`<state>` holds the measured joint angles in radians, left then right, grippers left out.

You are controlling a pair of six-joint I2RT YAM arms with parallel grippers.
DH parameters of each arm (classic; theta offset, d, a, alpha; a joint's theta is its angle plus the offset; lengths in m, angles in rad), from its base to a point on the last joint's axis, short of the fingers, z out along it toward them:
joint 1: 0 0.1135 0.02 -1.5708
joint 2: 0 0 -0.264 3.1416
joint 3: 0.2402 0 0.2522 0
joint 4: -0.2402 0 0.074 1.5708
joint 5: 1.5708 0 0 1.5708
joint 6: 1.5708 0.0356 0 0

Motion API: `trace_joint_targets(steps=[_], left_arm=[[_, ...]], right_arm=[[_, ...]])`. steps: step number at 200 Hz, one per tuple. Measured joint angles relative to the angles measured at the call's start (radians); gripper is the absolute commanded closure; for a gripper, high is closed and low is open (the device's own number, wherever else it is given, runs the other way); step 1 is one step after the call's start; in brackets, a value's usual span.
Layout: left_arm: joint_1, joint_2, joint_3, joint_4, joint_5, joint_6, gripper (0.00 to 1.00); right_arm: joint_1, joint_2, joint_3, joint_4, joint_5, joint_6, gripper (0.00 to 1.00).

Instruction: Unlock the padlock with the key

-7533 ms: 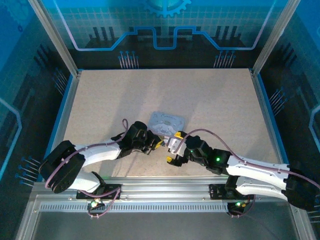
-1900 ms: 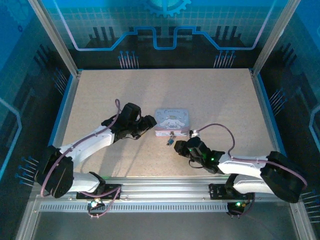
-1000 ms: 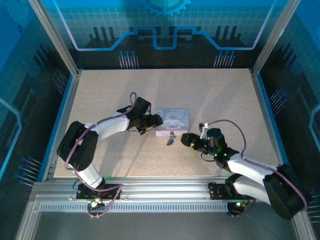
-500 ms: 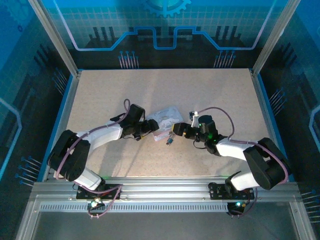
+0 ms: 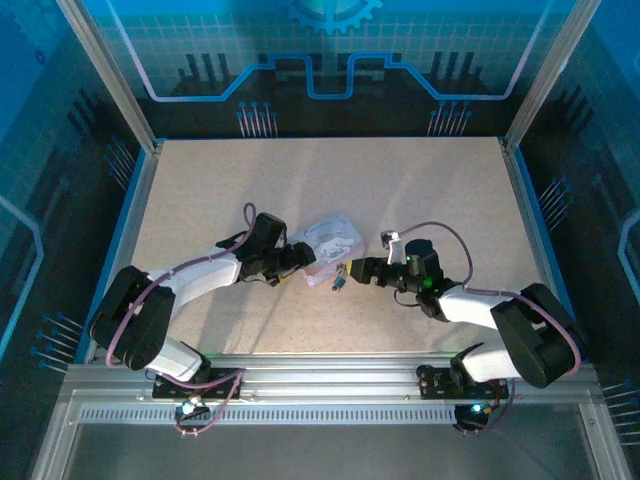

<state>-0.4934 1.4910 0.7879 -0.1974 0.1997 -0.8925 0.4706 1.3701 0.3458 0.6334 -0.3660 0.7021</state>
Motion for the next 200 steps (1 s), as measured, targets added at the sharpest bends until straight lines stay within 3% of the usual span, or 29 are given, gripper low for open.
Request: trace_joint_targets(steps=[148, 200], left_arm=[[0.0, 0.0, 0.0, -0.003, 0.007, -0.023, 0.21], [0.0, 0.0, 0.0, -0.003, 0.007, -0.025, 0.21]], right_arm=[[0.097, 0.341, 0.088, 0.266, -0.062, 0.039, 0.24], [0.098, 0.385, 0.087, 0.324, -0.067, 0.066, 0.33]])
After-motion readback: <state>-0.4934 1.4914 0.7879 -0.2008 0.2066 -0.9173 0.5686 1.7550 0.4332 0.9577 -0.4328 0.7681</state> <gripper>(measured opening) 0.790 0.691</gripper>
